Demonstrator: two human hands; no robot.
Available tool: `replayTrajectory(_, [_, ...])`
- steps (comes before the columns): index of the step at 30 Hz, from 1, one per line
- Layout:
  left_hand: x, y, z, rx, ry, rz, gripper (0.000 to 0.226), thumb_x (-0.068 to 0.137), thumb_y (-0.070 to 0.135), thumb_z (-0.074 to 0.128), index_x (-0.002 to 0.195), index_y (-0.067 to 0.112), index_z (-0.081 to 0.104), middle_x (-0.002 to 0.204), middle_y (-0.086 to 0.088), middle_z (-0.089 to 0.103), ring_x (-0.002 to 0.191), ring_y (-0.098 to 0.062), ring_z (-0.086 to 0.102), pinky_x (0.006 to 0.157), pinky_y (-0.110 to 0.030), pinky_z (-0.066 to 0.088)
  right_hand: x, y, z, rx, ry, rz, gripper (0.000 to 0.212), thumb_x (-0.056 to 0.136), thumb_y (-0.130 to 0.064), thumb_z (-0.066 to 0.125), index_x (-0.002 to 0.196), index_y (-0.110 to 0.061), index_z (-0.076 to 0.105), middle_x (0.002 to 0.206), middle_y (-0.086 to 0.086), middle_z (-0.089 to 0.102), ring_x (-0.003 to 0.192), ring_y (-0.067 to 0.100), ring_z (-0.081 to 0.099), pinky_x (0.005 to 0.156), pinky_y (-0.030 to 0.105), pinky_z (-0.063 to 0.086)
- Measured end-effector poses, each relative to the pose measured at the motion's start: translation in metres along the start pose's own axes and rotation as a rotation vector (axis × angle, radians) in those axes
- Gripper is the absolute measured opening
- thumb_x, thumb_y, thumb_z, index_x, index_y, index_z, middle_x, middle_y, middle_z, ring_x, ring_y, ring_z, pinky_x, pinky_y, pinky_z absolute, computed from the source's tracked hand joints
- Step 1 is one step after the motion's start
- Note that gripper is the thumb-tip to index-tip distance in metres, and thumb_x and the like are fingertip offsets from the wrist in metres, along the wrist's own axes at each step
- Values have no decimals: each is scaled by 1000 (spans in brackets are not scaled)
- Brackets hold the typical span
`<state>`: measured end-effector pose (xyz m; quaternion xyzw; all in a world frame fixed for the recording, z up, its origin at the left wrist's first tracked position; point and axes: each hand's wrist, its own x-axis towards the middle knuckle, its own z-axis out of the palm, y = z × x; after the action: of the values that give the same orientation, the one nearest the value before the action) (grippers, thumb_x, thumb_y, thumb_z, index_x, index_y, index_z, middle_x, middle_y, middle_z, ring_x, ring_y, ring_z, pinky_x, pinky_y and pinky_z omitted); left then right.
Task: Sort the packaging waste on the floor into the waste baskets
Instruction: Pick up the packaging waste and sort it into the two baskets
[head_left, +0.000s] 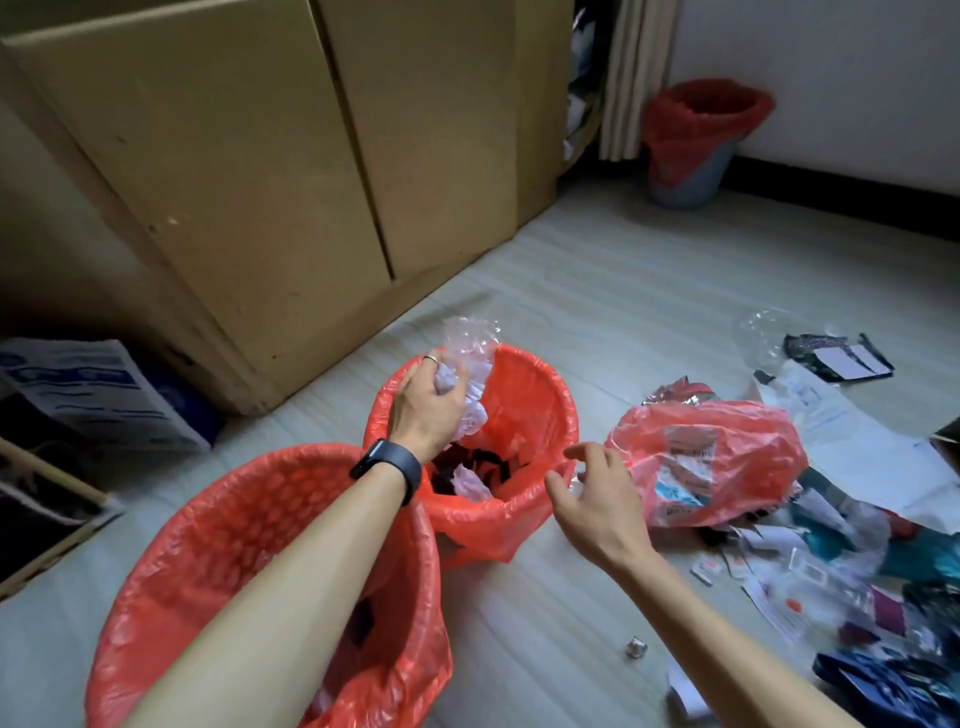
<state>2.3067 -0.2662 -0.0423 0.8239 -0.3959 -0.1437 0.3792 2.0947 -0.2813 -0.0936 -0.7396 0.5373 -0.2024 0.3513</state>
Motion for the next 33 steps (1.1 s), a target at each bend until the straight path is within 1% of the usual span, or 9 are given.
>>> replayTrajectory(3, [5,-12,28,136,-122,25,29,93,39,53,116,21,53,100,-6,50,97,-35,57,79,-34,44,0,-2,9,-131,48,-111,41,87,-38,63,124,-21,56,134,8,48,122,26,48,103,37,42])
replayTrajectory(5, [6,-20,43,290,-235,8,45,92,45,51,130,22,43,116,-8,43,111,-37,52,92,-39,44,2,-1,16,-177,19,-78,46,87,-42,61,128,-22,52,147,15,36,132,33,40,109,42,38])
replayTrajectory(11, [4,-39,65,634,-680,-123,94,81,54,65,154,35,10,159,-7,5,145,-40,11,117,-46,22,4,3,30,-105,-67,-16,61,93,-46,50,147,-21,36,155,9,27,138,29,38,112,42,36])
replayTrajectory(13, [4,-39,67,712,-816,-134,94,83,56,64,155,36,8,163,-7,-6,149,-37,0,120,-46,16,5,3,31,-100,-61,-19,62,93,-47,50,148,-21,35,156,9,27,137,29,39,112,42,37])
replayTrajectory(19, [0,-47,72,817,-876,-86,82,91,57,55,156,27,16,162,-12,10,147,-33,20,115,-36,23,5,9,31,-73,-81,-33,61,94,-49,50,148,-25,34,159,6,22,138,28,40,109,41,41])
replayTrajectory(21, [2,-51,74,751,-730,-85,96,81,68,59,155,31,10,161,-9,4,144,-37,23,116,-43,28,5,10,30,-61,-78,-41,61,93,-51,50,147,-26,35,159,5,22,137,27,41,108,41,42])
replayTrajectory(24, [8,-44,74,705,-556,198,92,77,62,65,150,38,16,152,-3,14,132,-35,39,105,-45,40,6,12,30,-53,-73,-53,58,94,-52,49,145,-27,35,158,5,22,137,26,42,108,41,42])
replayTrajectory(28, [18,-35,83,928,-863,303,62,84,61,56,143,49,39,153,2,36,136,-28,39,108,-42,39,4,16,27,-52,-76,-62,54,94,-50,50,142,-30,37,158,2,22,129,27,50,100,40,47])
replayTrajectory(33, [14,-49,90,996,-1149,-4,54,101,47,42,151,28,34,156,0,34,142,-21,34,114,-31,25,9,21,27,-53,-85,-82,55,93,-51,51,143,-31,37,157,-2,23,123,25,54,99,41,48])
